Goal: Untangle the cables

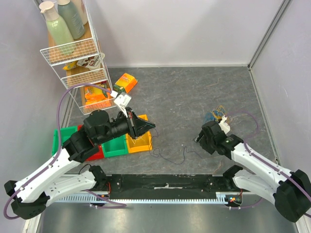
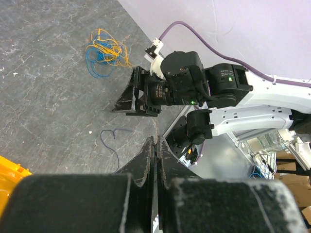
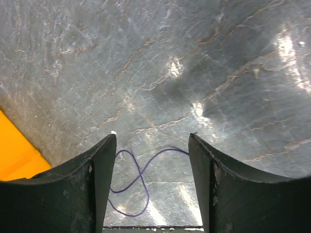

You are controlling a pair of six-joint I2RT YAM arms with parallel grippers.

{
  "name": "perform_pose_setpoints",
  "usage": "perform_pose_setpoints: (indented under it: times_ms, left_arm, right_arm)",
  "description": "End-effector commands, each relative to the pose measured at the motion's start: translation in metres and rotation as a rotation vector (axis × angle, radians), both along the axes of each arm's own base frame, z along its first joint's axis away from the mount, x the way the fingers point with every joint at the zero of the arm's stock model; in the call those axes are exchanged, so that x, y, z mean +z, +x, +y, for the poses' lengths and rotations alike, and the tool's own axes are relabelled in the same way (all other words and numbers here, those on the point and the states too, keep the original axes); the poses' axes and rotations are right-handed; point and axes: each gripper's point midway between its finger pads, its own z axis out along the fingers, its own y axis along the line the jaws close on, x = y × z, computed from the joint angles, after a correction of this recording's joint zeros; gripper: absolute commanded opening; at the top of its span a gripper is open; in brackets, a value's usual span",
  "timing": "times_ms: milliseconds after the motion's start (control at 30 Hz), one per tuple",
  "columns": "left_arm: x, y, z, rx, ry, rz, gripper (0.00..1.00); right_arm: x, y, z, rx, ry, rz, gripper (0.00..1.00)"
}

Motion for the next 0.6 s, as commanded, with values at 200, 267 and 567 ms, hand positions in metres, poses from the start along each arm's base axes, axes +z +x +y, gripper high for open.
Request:
perform_pose_setpoints:
  times_ms: [200,267,567]
  left_arm:
    - [0.007,-0.005,-0.004,-0.034,-0.045,-0.015,0.02]
    - [0.008,-0.005,-0.003,-0.033,-0.043,-0.019,0.02]
    - [0.011,-0.004,-0.004,-0.032,-0.033,-0.024,0.02]
  right_arm:
    - [0.038,-0.003,0.031,0.553,-0.138,-0.169,0.45]
    - [0.048,-0.010,0.045,0.669,-0.131,-0.237,0.51]
    - [0.016,-0.020,0.069,0.864,-0.257,-0.151,0.53]
